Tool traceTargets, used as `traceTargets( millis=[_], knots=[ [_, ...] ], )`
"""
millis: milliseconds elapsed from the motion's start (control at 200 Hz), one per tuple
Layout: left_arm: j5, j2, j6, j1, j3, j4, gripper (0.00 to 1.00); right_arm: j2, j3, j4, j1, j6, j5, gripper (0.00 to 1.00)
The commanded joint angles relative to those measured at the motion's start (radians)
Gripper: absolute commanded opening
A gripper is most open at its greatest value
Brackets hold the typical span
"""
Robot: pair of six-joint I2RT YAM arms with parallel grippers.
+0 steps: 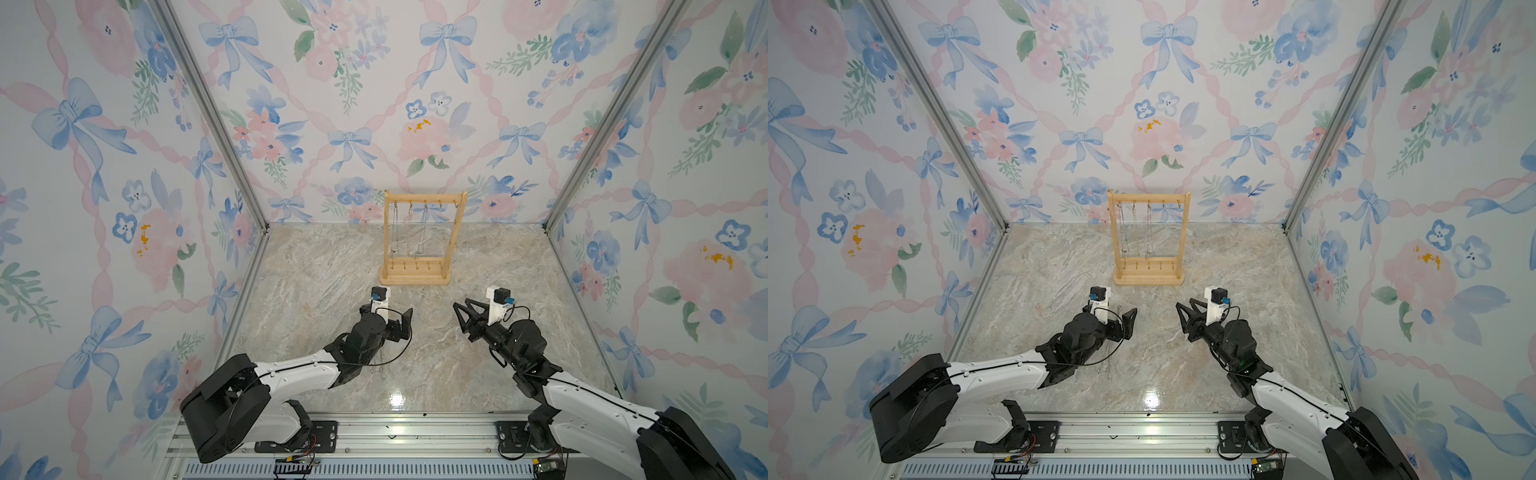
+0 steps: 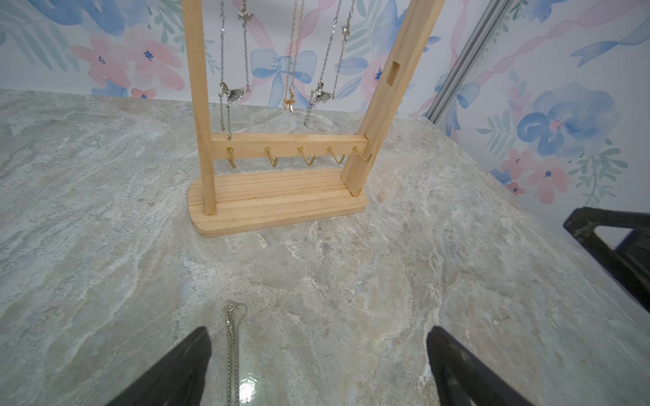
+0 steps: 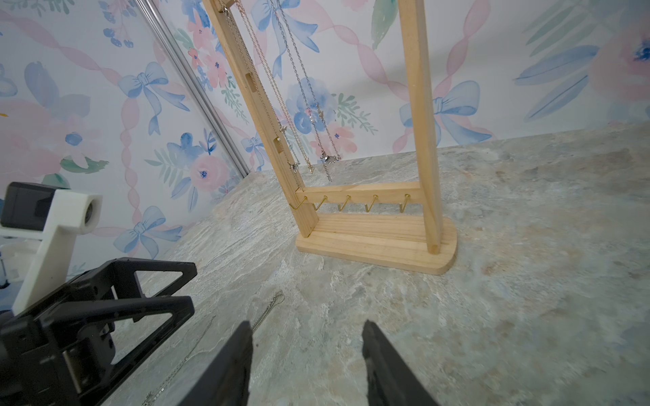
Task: Take the necklace off the jewelry display stand
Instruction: Take off the necklace from the stand.
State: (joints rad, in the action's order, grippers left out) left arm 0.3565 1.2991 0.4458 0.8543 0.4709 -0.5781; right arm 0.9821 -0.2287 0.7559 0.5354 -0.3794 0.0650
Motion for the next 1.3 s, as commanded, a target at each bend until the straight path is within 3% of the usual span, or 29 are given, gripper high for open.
traceTargets(
  millis=[0,125,285,790,1050,1295],
  knots=[
    [-0.03,0.005,0.007,-0.031,-0.007,-0.036,0.98,0.0,-0.083,-0.088,-0.011,0.045,-0.04,0.52],
    [-0.092,0.036,0.028,-0.05,0.037,-0.041,0.98,0.012,-0.15,-0.123,-0.01,0.033,-0.043,0.51],
    [-0.084,0.073,0.021,-0.064,0.009,-0.093,0.98,0.09,-0.376,-0.31,-0.008,0.03,-0.072,0.47],
    [-0.044,0.024,0.062,-0.072,-0.039,-0.095,0.98,0.515,-1.049,-0.707,0.011,0.073,-0.094,0.41],
    [-0.004,-0.087,0.06,-0.072,-0.081,-0.096,0.98,0.661,-1.239,-0.771,0.005,0.102,-0.066,0.39],
    [-0.018,-0.1,0.06,-0.072,-0.084,-0.095,0.98,0.753,-1.344,-0.803,0.005,0.097,-0.041,0.38]
  ],
)
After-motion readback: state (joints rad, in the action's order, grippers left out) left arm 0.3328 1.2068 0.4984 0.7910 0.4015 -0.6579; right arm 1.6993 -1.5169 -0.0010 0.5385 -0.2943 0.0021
